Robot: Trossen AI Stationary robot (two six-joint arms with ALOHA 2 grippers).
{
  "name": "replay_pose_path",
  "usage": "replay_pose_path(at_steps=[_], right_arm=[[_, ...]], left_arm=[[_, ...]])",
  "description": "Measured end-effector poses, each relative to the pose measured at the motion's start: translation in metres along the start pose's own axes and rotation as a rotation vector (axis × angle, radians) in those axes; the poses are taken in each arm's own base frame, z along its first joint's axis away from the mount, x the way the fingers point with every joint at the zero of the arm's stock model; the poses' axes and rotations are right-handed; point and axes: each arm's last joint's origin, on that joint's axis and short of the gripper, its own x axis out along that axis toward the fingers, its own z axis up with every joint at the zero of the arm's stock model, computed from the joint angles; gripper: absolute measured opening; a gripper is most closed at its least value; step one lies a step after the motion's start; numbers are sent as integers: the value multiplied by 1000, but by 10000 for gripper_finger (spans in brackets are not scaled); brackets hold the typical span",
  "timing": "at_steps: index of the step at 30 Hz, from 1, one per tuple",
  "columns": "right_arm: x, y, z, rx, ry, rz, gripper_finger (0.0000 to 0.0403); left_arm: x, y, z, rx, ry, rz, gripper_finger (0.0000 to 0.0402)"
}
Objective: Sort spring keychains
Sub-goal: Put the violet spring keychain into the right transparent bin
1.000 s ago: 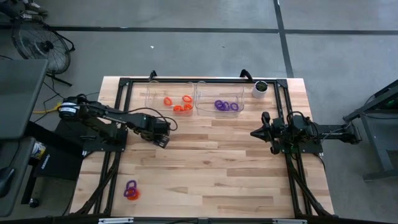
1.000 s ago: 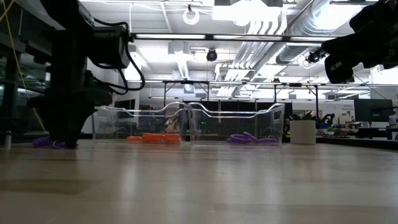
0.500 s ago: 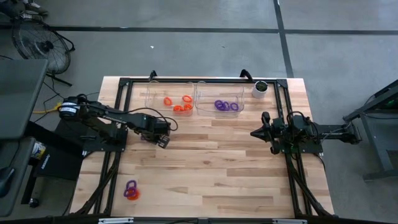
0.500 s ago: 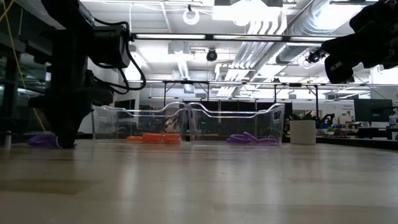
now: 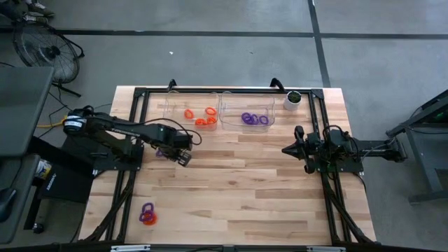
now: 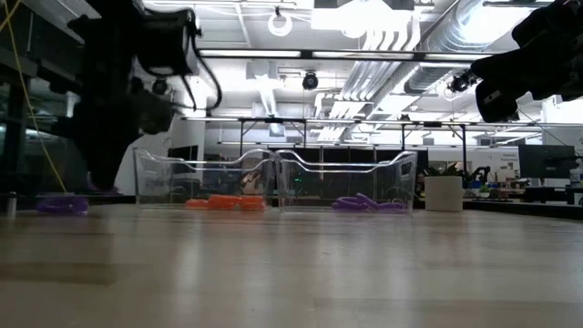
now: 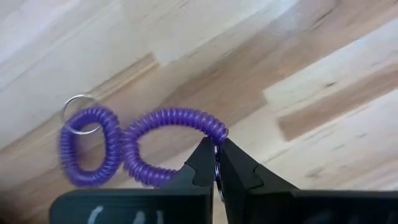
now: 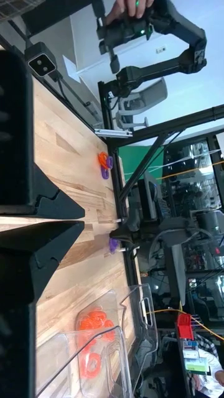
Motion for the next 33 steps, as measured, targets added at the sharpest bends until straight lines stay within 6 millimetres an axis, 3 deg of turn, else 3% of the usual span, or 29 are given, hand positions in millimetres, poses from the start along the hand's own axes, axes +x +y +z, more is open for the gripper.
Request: replay_pose_path(at_steps=[10,20,24,33], right_arm=[[0,0,0,1,6,-1,12],[0,0,0,1,5,-1,12],[0,0,0,1,5,-1,12],[0,0,0,1,5,-1,12]], left_arm=[[-44,-19,11,59,-113,-127,1],[-104,-40,34,248,-406,-182,1],[-113,-42,51,264,-473,-219,1],[-111,-45,97,298,-480,-287,1]])
